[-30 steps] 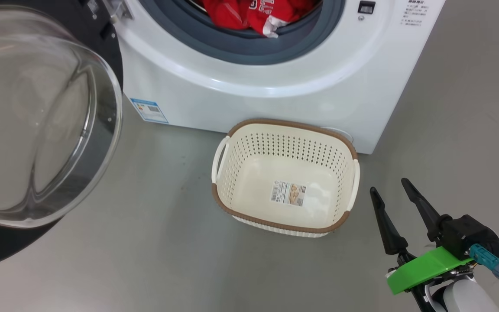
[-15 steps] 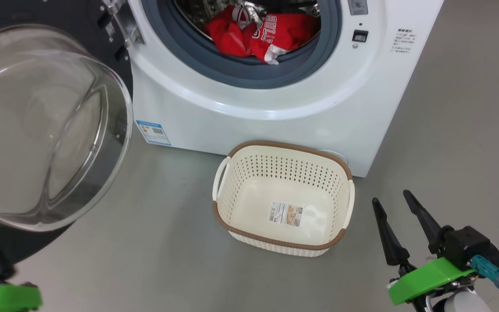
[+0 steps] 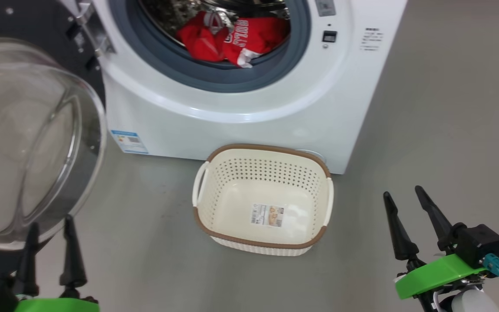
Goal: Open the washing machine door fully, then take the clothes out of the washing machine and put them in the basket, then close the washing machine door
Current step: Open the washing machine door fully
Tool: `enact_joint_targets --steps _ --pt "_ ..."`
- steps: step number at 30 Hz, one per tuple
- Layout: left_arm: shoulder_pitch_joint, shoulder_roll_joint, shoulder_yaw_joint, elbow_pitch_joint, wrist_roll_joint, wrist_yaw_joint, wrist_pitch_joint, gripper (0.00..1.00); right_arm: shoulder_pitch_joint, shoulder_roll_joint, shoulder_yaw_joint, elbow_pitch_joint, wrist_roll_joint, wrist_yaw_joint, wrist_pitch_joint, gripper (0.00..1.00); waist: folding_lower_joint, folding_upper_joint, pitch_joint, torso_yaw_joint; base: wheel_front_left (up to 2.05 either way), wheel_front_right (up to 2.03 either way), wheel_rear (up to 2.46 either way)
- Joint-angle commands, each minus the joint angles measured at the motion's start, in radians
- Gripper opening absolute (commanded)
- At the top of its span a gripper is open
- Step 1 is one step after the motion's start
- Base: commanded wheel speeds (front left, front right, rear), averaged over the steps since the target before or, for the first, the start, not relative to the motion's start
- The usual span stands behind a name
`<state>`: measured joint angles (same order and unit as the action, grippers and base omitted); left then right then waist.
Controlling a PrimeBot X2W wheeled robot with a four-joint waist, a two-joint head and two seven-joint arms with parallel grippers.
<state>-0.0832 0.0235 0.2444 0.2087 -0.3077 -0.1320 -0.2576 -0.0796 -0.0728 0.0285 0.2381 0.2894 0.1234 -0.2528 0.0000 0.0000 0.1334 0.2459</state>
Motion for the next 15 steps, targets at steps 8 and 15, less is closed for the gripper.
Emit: enact_joint_targets --steps 8,15 --pt "0.001 0.04 -0.073 -0.063 0.007 0.001 -0.004 1.0 0.012 0.006 -0.026 -0.039 0.005 0.007 -0.009 1.0 0.0 0.0 0.015 -0.096 0.0 0.0 0.0" --pt "0.002 0.069 -0.135 -0.075 -0.012 0.001 -0.004 1.0 0.016 0.012 -0.066 -0.053 0.005 0.007 -0.009 1.0 0.0 0.0 0.027 -0.159 0.0 0.0 0.0"
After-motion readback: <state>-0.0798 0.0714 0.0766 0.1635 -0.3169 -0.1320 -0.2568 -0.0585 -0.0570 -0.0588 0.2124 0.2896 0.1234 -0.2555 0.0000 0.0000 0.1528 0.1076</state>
